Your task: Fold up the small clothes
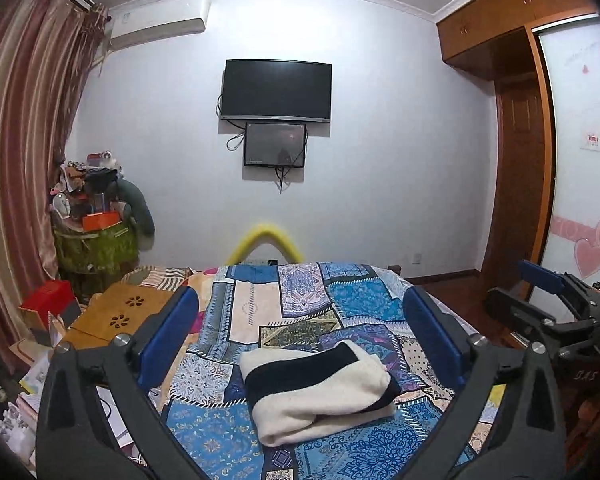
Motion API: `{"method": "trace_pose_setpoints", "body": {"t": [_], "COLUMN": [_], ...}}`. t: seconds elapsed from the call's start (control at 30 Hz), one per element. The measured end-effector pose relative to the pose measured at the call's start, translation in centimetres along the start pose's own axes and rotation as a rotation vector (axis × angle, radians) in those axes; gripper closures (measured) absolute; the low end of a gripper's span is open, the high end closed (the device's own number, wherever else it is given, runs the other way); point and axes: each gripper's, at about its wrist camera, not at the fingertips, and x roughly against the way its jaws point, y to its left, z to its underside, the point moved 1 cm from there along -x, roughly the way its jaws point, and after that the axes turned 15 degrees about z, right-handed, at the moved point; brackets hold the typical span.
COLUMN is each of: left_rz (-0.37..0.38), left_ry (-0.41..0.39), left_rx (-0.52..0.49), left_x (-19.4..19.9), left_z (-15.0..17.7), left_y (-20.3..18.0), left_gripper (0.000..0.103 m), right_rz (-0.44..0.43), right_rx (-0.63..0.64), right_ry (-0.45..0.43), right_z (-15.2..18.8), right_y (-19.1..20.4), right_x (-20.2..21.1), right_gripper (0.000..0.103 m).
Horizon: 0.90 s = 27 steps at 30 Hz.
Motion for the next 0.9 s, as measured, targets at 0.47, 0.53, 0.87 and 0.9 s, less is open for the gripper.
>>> {"method": "trace_pose_setpoints", "body": {"t": [0.47, 0.53, 0.87, 0.9], "left_rz": [0.015, 0.013, 0.018, 0.018], "left_ry": [0.023, 0.026, 0.035, 0.034], "left_rx": [0.024, 0.029, 0.054, 0.054], "left_x": [-0.9, -1.0, -1.5, -1.5], "left_z": [0.9, 1.0, 1.4, 1.4], "left_y": [-0.1, 0.0, 0.5, 0.5], "left_gripper": [0.0, 0.0, 0.0, 0.0], "right_rz": [0.002, 0.002, 0.005, 0.006], "right_rx": [-0.011, -0.011, -0.016, -0.016], "right_ry": [0.044, 0.046, 0.059, 0.06], "right_z": [0.9, 0.9, 0.7, 0.8], "right_y": [0.0, -0.1, -0.1, -0.2], "right_x": [-0.2, -0.1, -0.1, -0.1], "right_gripper": [0.0, 0.0, 0.0, 0.0]}}
